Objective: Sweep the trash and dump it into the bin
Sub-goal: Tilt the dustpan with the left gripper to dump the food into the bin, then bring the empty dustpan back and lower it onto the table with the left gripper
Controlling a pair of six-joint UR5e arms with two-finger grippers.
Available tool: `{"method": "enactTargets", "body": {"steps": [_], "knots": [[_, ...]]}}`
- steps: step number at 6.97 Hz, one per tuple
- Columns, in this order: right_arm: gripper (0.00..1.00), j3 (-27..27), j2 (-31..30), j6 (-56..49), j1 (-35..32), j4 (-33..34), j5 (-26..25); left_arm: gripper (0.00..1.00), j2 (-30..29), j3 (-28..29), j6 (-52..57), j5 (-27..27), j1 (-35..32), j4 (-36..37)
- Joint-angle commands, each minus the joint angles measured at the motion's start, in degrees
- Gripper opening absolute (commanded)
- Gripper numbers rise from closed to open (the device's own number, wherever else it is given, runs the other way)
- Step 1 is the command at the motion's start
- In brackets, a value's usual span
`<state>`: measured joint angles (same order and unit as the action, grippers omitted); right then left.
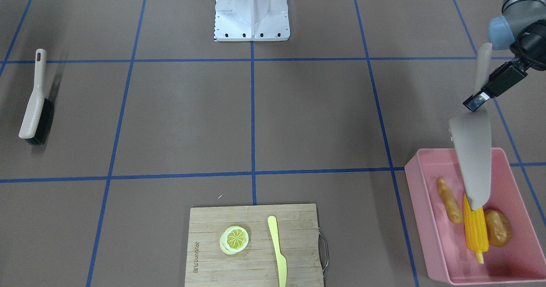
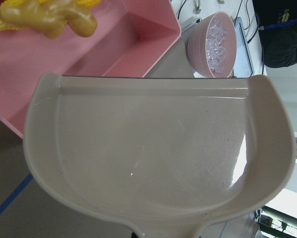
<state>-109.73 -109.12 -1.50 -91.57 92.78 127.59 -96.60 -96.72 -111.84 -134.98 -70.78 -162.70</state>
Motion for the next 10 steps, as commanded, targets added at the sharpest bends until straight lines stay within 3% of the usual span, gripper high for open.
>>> {"method": "enactTargets", "body": {"steps": [1, 3, 5, 8, 10], "knots": [[1.00, 0.1, 0.0, 0.0, 0.0, 0.1, 0.0, 0.00, -0.8, -1.8, 17.6, 0.0, 0.5, 0.0], [1.00, 0.2, 0.0, 0.1, 0.0, 0.1, 0.0, 0.00, -3.7, -2.1, 36.4, 2.8, 1.2, 0.4], [1.00, 0.6, 0.0, 0.1, 0.0, 0.1, 1.3, 0.00, -7.1, -4.0, 55.6, 4.6, 5.9, 2.7], [1.00, 0.7, -0.1, 0.1, 0.0, 0.1, 1.3, 0.00, -10.3, -6.5, 72.9, 7.7, 13.1, 10.9], [1.00, 0.7, -0.1, 0.1, 0.0, 0.1, 1.3, 0.00, -11.7, -6.5, 102.2, 8.4, 14.5, 19.7]]}}
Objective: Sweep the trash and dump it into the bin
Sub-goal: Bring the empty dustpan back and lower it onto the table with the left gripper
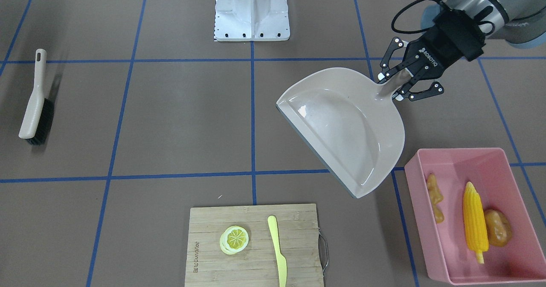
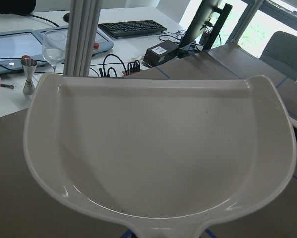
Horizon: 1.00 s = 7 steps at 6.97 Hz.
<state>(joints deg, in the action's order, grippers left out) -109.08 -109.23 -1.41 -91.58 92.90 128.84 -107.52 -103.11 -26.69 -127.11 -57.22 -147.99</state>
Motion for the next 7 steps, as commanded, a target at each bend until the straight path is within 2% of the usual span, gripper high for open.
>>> {"method": "enactTargets", "body": {"steps": [1, 4, 5, 6, 7], "knots": [[1.00, 0.1, 0.0, 0.0, 0.0, 0.0, 0.0, 0.00, -1.0, -0.2, 21.8, 0.1, 2.0, 7.9], [1.00, 0.3, 0.0, 0.2, 0.0, 0.0, 0.0, 0.00, -0.5, -3.3, 22.2, 0.3, 8.1, 7.6], [1.00, 0.3, 0.0, 0.1, 0.0, 0.0, 0.0, 0.00, -0.2, -2.3, 27.0, 0.6, 11.4, 7.9], [1.00, 0.4, 0.0, 0.1, 0.0, 0.0, 0.0, 0.00, -0.2, -2.1, 40.2, 1.8, 12.0, 8.1], [1.00, 0.6, 0.1, 0.1, 0.0, -0.1, 0.1, 0.00, -0.1, -1.4, 43.0, 1.3, 12.9, 12.2]]}}
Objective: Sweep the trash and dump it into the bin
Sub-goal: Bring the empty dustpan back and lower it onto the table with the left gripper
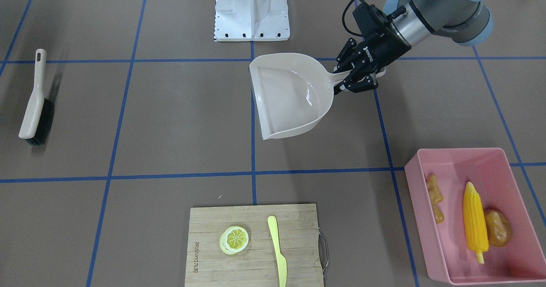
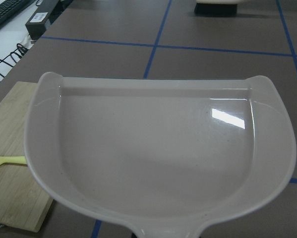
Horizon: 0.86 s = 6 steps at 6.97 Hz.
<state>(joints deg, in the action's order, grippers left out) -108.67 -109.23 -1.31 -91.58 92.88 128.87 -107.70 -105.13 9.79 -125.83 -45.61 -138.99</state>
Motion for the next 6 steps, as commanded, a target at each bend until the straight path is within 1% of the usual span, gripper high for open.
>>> {"method": "enactTargets", "body": {"steps": [1, 3, 4, 6], "knots": [[1.00, 0.2, 0.1, 0.0, 0.0, -0.1, 0.1, 0.00, 0.0, 3.4, 7.2, 0.2, 4.2, 6.9], [1.00, 0.3, 0.2, 0.0, 0.0, -0.2, 0.0, 0.00, 0.1, 4.8, 6.5, 0.0, 4.9, 7.3], [1.00, 0.3, 0.2, 0.0, 0.0, -0.2, 0.0, 0.00, 2.0, 4.5, 6.6, -0.1, 4.9, 7.3], [1.00, 0.3, 0.2, 0.0, 0.0, -0.2, 0.0, 0.00, 1.8, 6.9, 6.6, -0.1, 5.4, 7.3]]}}
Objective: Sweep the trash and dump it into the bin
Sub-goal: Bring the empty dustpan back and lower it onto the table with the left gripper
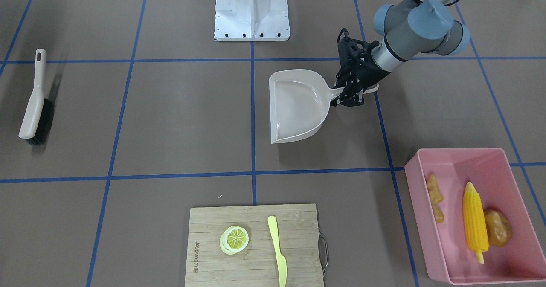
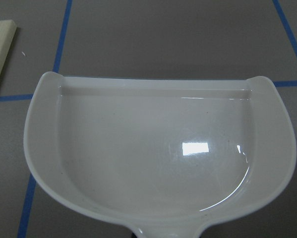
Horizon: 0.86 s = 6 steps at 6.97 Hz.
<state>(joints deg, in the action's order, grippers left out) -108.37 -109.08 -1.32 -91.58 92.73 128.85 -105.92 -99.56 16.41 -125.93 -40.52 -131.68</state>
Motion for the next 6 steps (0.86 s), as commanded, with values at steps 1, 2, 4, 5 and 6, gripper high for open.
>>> {"method": "enactTargets", "body": {"steps": [1, 2, 4, 5, 6], "knots": [[1.00, 0.0, 0.0, 0.0, 0.0, 0.0, 0.1, 0.00, 0.0, 1.4, -0.1, 0.0, 0.4, -0.2], [1.00, 0.0, 0.0, -0.1, 0.0, 0.0, 0.1, 0.00, -0.2, 1.5, -0.1, 0.0, 0.4, -0.1], [1.00, 0.0, 0.0, 0.0, 0.0, 0.0, 0.0, 0.00, -0.4, 1.5, 0.2, 0.0, 0.8, -0.2], [1.00, 0.1, 0.0, 0.0, 0.0, 0.0, 0.0, 0.00, -0.4, 1.6, 0.2, -0.1, 1.4, -0.4], [1.00, 0.2, 0.0, 0.0, 0.0, 0.0, 0.0, 0.00, -0.6, 2.3, 0.2, -0.1, 1.7, -0.9]]}}
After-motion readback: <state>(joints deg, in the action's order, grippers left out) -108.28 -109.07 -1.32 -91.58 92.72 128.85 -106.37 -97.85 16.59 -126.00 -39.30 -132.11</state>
